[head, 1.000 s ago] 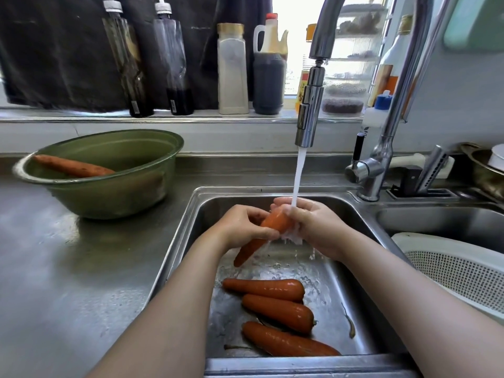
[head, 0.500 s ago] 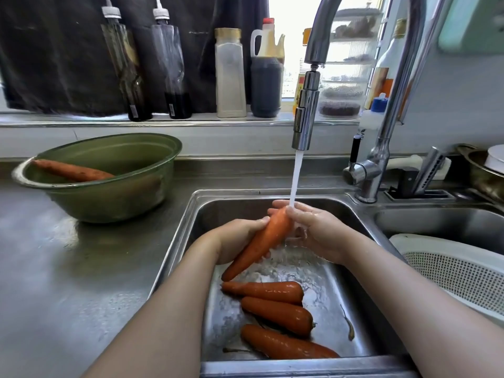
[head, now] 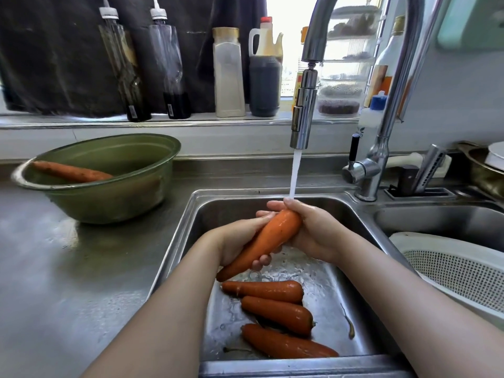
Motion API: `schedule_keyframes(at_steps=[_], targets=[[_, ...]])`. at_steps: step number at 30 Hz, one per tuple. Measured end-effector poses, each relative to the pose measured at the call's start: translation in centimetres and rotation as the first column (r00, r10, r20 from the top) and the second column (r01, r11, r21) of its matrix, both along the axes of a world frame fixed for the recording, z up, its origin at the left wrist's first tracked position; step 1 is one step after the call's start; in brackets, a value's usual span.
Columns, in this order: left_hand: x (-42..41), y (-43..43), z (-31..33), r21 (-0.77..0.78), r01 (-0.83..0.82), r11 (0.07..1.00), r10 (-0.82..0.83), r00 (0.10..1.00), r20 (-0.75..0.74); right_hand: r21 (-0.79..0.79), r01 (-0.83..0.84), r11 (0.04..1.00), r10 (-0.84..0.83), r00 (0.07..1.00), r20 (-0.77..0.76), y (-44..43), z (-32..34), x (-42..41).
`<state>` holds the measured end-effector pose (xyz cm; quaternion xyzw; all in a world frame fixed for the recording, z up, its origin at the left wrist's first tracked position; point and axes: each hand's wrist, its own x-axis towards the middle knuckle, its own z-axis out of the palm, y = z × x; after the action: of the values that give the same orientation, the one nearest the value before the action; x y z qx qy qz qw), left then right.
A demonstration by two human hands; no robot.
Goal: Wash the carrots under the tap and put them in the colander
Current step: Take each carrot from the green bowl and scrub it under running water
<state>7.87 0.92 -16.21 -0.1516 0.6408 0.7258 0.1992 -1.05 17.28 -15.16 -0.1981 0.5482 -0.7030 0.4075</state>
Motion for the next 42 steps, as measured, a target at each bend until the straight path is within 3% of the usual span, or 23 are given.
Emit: schedule_keyframes(at_steps=[3,5,8,11,16,21,23,26,29,32,35,37,42], targets=[[0.0,-0.3,0.3,0.193,0.042,0.980,-0.037,0.999,-0.033,0.013,0.145,0.989,-0.145,0.989,-0.002,0.2,0.2,-0.5],[-0.1,-0.3,0.3,0.219,0.095,0.971,-0.078,0.993,-0.087,0.071,0.281,0.957,-0.282,0.959,-0.006,0.0,0.1,-0.8],[-0.5,0.6,0.3,0.115,0.097,0.989,-0.083,0.989,-0.122,0.140,0.365,0.921,-0.373,0.927,0.039,-0.2,-0.4,-1.1],[-0.9,1.2,0.2,-0.026,0.011,1.000,-0.014,0.994,-0.113,0.090,0.279,0.956,-0.290,0.946,0.145,-0.1,-0.3,-1.3],[-1.0,1.5,0.4,-0.115,0.013,0.993,-0.023,0.996,-0.088,0.092,0.331,0.939,-0.326,0.943,-0.065,-0.6,-0.4,-1.5],[-1.1,1.9,1.0,-0.165,0.156,0.974,-0.140,0.984,0.107,0.224,0.546,0.807,-0.501,0.834,-0.229,-1.3,0.2,-0.8],[-1.1,1.5,1.1,-0.148,0.158,0.976,-0.141,0.983,0.116,0.227,0.600,0.767,-0.558,0.798,-0.227,-1.5,0.2,-0.7],[-1.1,0.5,0.7,-0.117,0.135,0.984,-0.135,0.991,0.001,0.228,0.668,0.708,-0.652,0.743,-0.153,-1.2,0.1,-1.4],[-1.1,0.6,0.5,-0.096,0.050,0.994,-0.057,0.995,-0.077,0.194,0.628,0.754,-0.647,0.761,0.051,-0.7,0.0,-2.5],[-1.1,1.9,0.8,-0.120,-0.064,0.991,0.053,0.994,-0.096,0.065,0.457,0.887,-0.460,0.865,0.200,0.0,0.2,-2.4],[-1.3,2.5,0.8,-0.218,-0.125,0.968,0.101,0.988,-0.116,0.068,0.260,0.963,-0.266,0.957,0.116,0.2,0.0,-1.8],[-1.3,2.4,0.6,-0.211,-0.088,0.974,0.068,0.993,-0.100,0.064,0.262,0.963,-0.265,0.962,0.060,0.0,-0.2,-1.6],[-1.2,1.4,0.6,0.052,-0.023,0.998,0.030,0.990,-0.136,0.087,0.339,0.937,-0.335,0.941,-0.058,-0.3,-0.6,-2.1]])
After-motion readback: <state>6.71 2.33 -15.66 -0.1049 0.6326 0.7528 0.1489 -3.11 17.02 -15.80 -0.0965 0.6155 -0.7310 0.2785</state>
